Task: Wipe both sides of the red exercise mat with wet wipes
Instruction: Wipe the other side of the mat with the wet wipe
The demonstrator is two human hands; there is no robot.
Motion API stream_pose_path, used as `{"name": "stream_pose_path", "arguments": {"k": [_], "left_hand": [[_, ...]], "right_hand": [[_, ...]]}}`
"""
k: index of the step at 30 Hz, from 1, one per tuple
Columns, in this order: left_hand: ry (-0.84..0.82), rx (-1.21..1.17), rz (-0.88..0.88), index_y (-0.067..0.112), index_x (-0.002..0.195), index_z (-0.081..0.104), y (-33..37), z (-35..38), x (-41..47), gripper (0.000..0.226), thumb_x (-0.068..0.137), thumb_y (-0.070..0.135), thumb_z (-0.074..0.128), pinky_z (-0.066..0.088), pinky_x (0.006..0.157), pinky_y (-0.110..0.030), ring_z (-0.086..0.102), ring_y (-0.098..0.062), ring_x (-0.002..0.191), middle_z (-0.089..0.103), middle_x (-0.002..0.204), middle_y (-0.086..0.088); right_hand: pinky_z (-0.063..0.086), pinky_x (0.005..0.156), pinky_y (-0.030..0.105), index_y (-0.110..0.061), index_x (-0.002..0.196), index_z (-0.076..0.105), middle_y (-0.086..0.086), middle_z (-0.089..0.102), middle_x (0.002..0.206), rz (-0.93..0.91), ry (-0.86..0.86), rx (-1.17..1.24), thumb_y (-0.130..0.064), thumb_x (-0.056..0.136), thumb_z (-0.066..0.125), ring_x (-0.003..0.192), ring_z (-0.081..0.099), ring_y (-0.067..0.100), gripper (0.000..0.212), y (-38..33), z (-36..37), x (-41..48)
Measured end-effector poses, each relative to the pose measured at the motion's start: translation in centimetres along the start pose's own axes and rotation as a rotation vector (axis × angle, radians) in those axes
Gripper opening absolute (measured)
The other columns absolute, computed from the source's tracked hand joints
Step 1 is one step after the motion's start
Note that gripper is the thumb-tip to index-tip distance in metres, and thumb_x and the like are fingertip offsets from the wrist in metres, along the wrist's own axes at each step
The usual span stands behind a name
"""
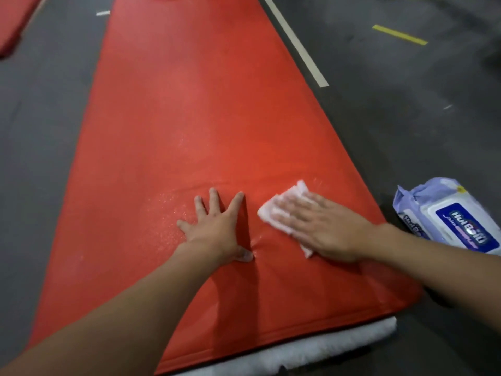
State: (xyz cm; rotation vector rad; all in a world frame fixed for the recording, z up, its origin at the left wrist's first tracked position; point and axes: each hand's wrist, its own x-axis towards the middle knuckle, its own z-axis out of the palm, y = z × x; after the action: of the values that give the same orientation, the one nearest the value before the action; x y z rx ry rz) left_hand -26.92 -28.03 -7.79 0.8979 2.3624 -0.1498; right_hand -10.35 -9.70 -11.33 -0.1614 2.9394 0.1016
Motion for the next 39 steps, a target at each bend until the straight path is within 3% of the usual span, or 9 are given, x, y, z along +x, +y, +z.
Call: {"name": "stream_pose_path", "arguments": {"k": [3, 8, 12, 16, 23, 26, 31, 36, 39], "left_hand": [[-0.012, 0.002, -0.007, 0.053, 0.147, -0.014, 0.2, -0.2, 0.1, 0.132, 0.061, 0.052, 0.087, 0.011, 0.105, -0.077, -0.021, -0.038, 0.146, -0.029, 0.159, -0.004], [-0.002, 0.001, 0.001, 0.051, 0.147, -0.012, 0.0, 0.0, 0.0, 0.131, 0.062, 0.052, 0.086, 0.012, 0.105, -0.077, -0.021, -0.038, 0.146, -0.029, 0.159, -0.004], [0.005, -0.007, 0.006, 0.053, 0.147, -0.011, -0.1, -0.1, 0.2, 0.131, 0.060, 0.053, 0.087, 0.012, 0.105, -0.076, -0.020, -0.037, 0.147, -0.027, 0.160, -0.003], [-0.004, 0.023, 0.036, 0.055, 0.146, -0.010, -0.5, -0.3, 0.2, 0.132, 0.056, 0.059, 0.086, 0.016, 0.105, -0.073, -0.016, -0.033, 0.149, -0.022, 0.161, 0.000], [0.030, 0.219, 0.128, 0.028, 0.153, -0.018, -4.3, -1.6, 0.3, 0.140, 0.062, 0.046, 0.087, 0.023, 0.115, -0.055, -0.004, -0.020, 0.151, -0.017, 0.162, 0.008], [0.055, 0.148, 0.009, 0.051, 0.148, -0.014, -4.7, -0.9, 0.2, 0.135, 0.059, 0.050, 0.088, 0.018, 0.108, -0.068, -0.011, -0.031, 0.149, -0.022, 0.161, 0.000], [-0.005, 0.004, -0.027, 0.064, 0.141, -0.013, -5.3, -1.1, 0.3, 0.130, 0.062, 0.045, 0.088, 0.011, 0.104, -0.079, -0.021, -0.039, 0.146, -0.028, 0.159, -0.004], [0.003, 0.012, -0.025, 0.060, 0.143, -0.012, -5.4, -1.1, 0.3, 0.129, 0.062, 0.047, 0.087, 0.013, 0.103, -0.079, -0.020, -0.040, 0.146, -0.027, 0.160, -0.004], [0.006, 0.014, -0.024, 0.058, 0.144, -0.013, -5.4, -1.1, 0.4, 0.131, 0.061, 0.049, 0.088, 0.013, 0.104, -0.079, -0.020, -0.039, 0.147, -0.027, 0.160, -0.003]], "right_hand": [[-0.005, 0.122, 0.045, -0.024, 0.157, -0.011, 0.006, -0.010, 0.166, 0.269, -0.045, 0.044, -0.044, 0.100, -0.001, 0.151, -0.016, 0.023, 0.061, 0.6, -0.8, 1.8], [0.007, 0.121, 0.049, -0.020, 0.159, 0.007, 0.010, 0.006, 0.166, -0.062, -0.020, 0.000, -0.043, 0.104, 0.014, 0.152, 0.002, 0.031, 0.060, -1.6, 0.0, 0.8], [-0.005, 0.123, 0.043, -0.024, 0.156, -0.014, 0.006, -0.011, 0.166, 0.283, -0.073, 0.084, -0.044, 0.104, 0.009, 0.151, -0.016, 0.024, 0.060, 1.1, -1.5, 2.9], [0.015, 0.122, 0.049, -0.014, 0.158, 0.017, 0.014, 0.014, 0.164, -0.001, 0.000, 0.041, -0.042, 0.104, 0.022, 0.151, 0.010, 0.034, 0.061, -3.2, -0.2, 2.5], [-0.007, 0.122, 0.046, -0.015, 0.158, -0.004, 0.012, -0.003, 0.166, 0.196, 0.014, 0.096, -0.045, 0.104, 0.009, 0.152, -0.011, 0.030, 0.063, -1.9, -0.6, 4.5], [0.002, 0.123, 0.046, -0.019, 0.159, 0.003, 0.008, 0.000, 0.166, -0.068, -0.019, 0.055, -0.045, 0.102, -0.002, 0.152, -0.005, 0.027, 0.062, -2.6, -0.7, 3.3], [-0.009, 0.122, 0.044, -0.019, 0.157, -0.011, 0.008, -0.013, 0.165, 0.288, -0.041, 0.136, -0.044, 0.102, 0.001, 0.151, -0.018, 0.024, 0.062, -1.2, -1.9, 6.0], [-0.005, 0.123, 0.045, -0.025, 0.158, -0.007, 0.003, -0.013, 0.165, -0.092, -0.056, 0.090, -0.048, 0.098, -0.008, 0.151, -0.017, 0.022, 0.064, -3.3, -1.4, 5.2], [-0.008, 0.122, 0.044, -0.025, 0.156, -0.013, 0.003, -0.013, 0.166, 0.172, -0.049, 0.097, -0.046, 0.100, -0.003, 0.151, -0.019, 0.020, 0.061, -1.8, -2.3, 6.9]]}}
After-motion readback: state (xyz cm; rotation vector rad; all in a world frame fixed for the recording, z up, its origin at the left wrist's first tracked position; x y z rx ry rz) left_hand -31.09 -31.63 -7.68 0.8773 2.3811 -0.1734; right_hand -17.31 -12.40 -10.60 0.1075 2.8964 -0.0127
